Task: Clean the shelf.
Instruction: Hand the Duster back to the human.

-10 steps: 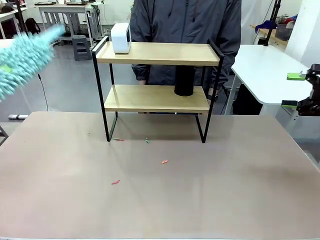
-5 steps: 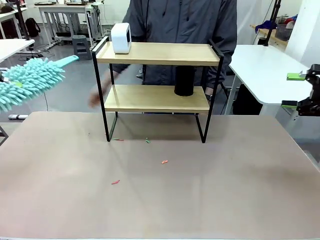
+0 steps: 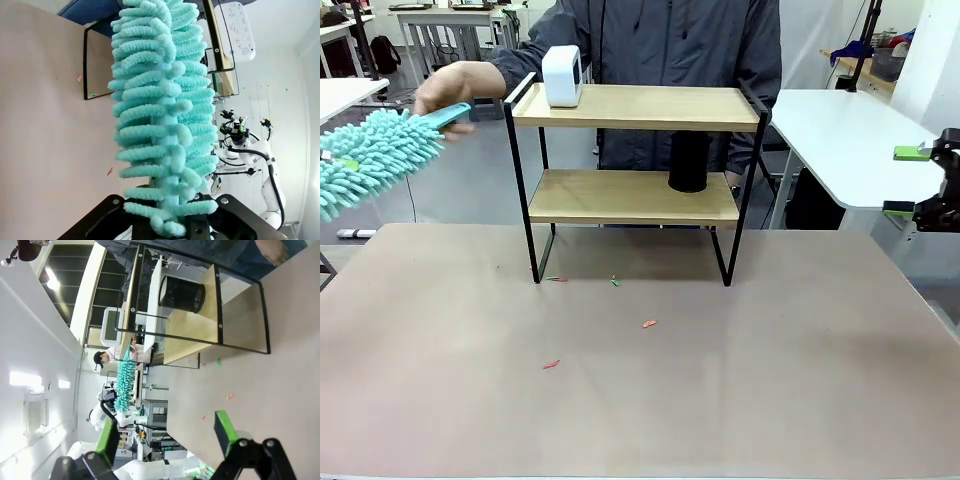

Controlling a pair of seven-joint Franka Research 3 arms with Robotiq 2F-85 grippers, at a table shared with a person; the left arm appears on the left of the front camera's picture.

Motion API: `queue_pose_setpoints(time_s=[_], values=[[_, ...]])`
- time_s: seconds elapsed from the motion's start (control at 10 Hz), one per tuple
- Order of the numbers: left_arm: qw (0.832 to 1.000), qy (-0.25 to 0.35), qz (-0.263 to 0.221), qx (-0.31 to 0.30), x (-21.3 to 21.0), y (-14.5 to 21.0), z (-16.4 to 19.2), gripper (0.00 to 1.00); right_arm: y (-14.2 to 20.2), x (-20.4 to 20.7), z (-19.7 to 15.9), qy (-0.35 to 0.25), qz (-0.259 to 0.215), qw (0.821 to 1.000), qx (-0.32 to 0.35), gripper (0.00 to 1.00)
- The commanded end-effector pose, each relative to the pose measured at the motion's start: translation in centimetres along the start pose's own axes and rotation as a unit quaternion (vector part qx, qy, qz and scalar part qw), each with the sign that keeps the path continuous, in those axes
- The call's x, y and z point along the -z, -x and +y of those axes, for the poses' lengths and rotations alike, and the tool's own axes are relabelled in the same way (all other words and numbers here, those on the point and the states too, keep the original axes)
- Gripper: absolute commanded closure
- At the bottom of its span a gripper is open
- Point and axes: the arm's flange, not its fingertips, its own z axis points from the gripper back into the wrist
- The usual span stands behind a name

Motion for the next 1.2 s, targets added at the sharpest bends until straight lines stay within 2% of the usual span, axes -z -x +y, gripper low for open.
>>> queue_pose_setpoints(time_s=[0.0,0.2,0.3,0.4,0.5,0.6,0.7,0.8,0.9,1.1], values=[[1.0,0.011,-0.013,0.009,0.1,0.0,0.0,0.9,0.0,-0.2,0.0,-0.002,0.002,1.0,-0.006,0.0],[1.0,0.011,-0.013,0.009,0.1,0.0,0.0,0.9,0.0,-0.2,0.0,-0.002,0.002,1.0,-0.006,0.0],[1.0,0.0,0.001,0.0,0.1,0.0,0.0,0.31,0.0,-0.2,0.0,-0.002,0.002,1.0,-0.006,0.0],[1.0,0.011,-0.009,0.003,-0.2,0.1,-0.2,0.26,0.0,-0.2,0.0,-0.002,0.002,1.0,-0.006,0.0],[1.0,0.004,0.0,0.006,-0.3,0.2,-0.2,0.0,0.0,-0.2,0.0,-0.002,0.002,1.0,-0.006,0.0],[1.0,0.016,0.006,0.008,-0.2,0.3,-0.3,0.21,0.0,-0.2,0.0,-0.002,0.002,1.0,-0.006,0.0],[0.999,0.032,0.011,0.006,-0.1,0.4,0.0,0.0,0.0,-0.2,0.0,-0.002,0.002,1.0,-0.006,0.0],[0.998,0.061,0.026,0.001,0.2,0.7,0.5,0.0,0.0,-0.2,0.0,-0.002,0.002,1.0,-0.006,0.0],[0.991,0.115,0.067,-0.004,0.8,1.2,1.4,0.0,0.0,-0.2,0.0,-0.002,0.002,1.0,-0.006,0.0],[0.963,0.231,0.136,-0.031,5.0,3.1,3.9,0.0,0.0,-0.2,0.0,-0.002,0.002,1.0,-0.006,0.0]])
